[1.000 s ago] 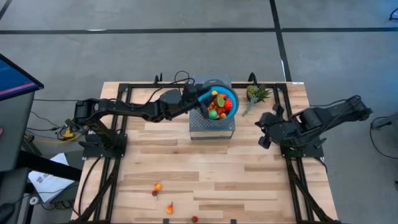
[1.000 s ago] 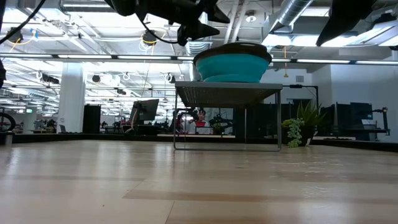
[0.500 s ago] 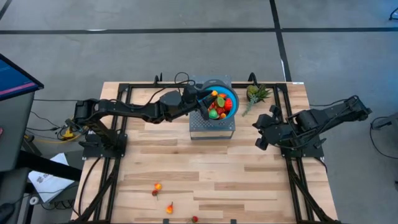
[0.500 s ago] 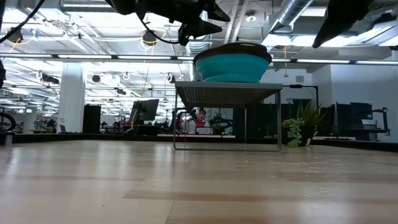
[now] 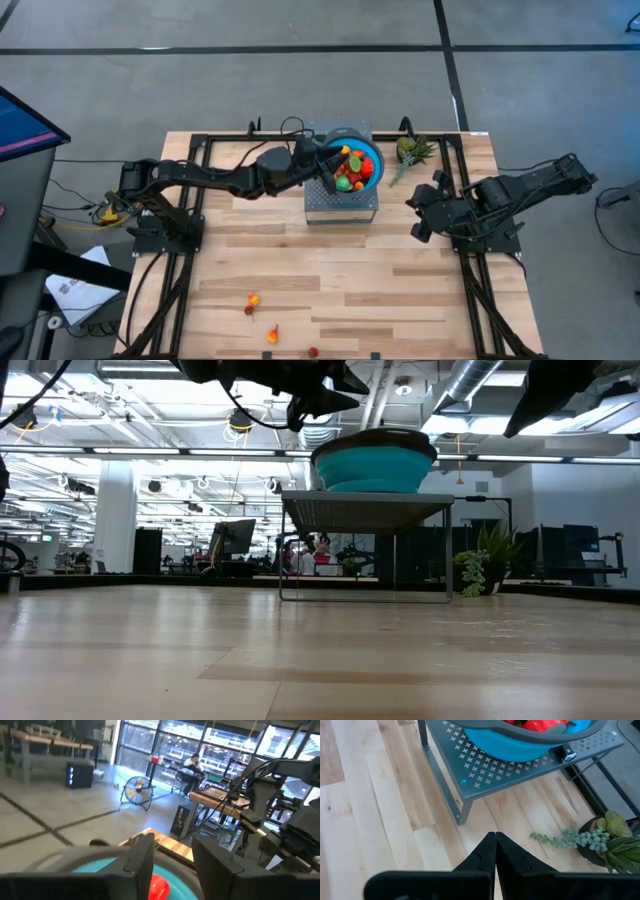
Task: Pick & Place Fruit
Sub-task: Put the top peach into the strainer bowl
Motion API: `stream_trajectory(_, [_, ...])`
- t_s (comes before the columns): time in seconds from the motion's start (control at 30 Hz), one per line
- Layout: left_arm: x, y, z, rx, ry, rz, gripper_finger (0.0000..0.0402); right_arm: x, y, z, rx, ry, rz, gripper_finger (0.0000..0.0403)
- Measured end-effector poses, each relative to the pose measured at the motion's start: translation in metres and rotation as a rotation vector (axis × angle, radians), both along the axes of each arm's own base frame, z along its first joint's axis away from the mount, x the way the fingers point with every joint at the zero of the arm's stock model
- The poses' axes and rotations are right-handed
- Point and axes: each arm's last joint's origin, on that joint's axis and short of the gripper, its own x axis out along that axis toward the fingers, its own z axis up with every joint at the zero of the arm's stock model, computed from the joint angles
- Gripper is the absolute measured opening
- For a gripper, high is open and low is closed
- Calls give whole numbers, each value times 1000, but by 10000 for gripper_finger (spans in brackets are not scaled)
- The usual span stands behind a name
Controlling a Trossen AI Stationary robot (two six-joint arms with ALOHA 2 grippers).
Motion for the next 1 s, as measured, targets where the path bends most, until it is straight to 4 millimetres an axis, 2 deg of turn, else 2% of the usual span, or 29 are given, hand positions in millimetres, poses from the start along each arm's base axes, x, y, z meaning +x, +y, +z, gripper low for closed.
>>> stream_trajectory(0.2, [-3, -22, 13, 119, -22, -53, 89, -3, 5, 2, 6, -14, 32, 0])
stream_trajectory(0.37, [-27, -59, 27, 145, -25, -154, 57, -11, 7, 6, 23, -48, 63, 0])
stream_trajectory(0.57, [-68, -119, 14, 59, 164, -314, 9, -27, 6, 16, 60, -122, 92, 0])
stream_trajectory(0.77, [-98, -173, 6, 40, 262, -291, 1, -43, -2, 24, 109, -205, 69, 0])
stream_trajectory(1.0, [-115, -203, 1, -51, 228, -239, 1, -52, -6, 28, 130, -247, 66, 0])
